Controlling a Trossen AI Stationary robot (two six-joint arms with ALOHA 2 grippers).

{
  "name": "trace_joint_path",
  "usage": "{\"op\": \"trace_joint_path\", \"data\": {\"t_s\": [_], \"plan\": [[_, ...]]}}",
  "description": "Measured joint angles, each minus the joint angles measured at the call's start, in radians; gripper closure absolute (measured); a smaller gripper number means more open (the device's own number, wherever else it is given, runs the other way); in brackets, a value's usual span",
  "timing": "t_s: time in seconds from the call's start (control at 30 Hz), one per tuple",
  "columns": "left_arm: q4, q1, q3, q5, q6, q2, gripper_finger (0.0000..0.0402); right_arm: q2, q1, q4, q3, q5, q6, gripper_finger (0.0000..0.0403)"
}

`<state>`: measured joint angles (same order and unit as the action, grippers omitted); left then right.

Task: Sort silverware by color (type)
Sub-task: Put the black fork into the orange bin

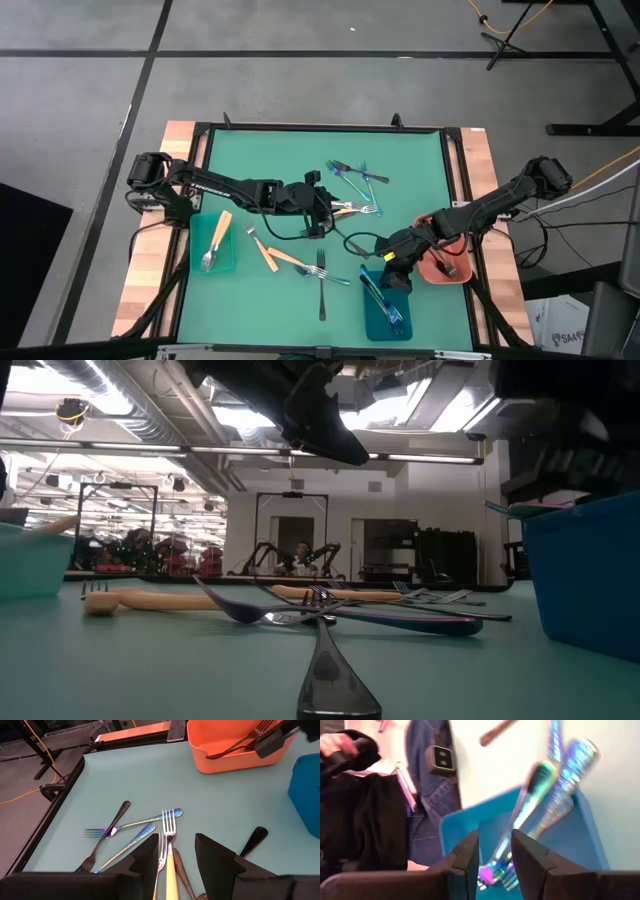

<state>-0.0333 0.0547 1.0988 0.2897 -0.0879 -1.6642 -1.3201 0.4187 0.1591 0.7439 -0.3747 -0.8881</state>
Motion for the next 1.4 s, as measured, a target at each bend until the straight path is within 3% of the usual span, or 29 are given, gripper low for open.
{"op": "trace_joint_path", "data": {"t_s": [0.17, 0.83, 1.13, 1.4], "plan": [[0.000, 0.000, 0.000, 0.000, 0.000, 0.000, 0.0280, 0.000, 0.000, 0.046, 0.052, 0.015, 0.083, 0.0299], [0.000, 0.000, 0.000, 0.000, 0.002, 0.000, 0.0280, 0.000, 0.000, 0.472, 0.300, 0.321, 0.374, 0.0299], [0.000, 0.000, 0.000, 0.000, 0.002, 0.000, 0.0280, 0.000, -0.003, 0.570, 0.365, 0.368, 0.465, 0.0299], [0.000, 0.000, 0.000, 0.000, 0.003, 0.000, 0.0280, 0.003, -0.097, 0.654, 0.371, 0.365, 0.520, 0.0299]]}}
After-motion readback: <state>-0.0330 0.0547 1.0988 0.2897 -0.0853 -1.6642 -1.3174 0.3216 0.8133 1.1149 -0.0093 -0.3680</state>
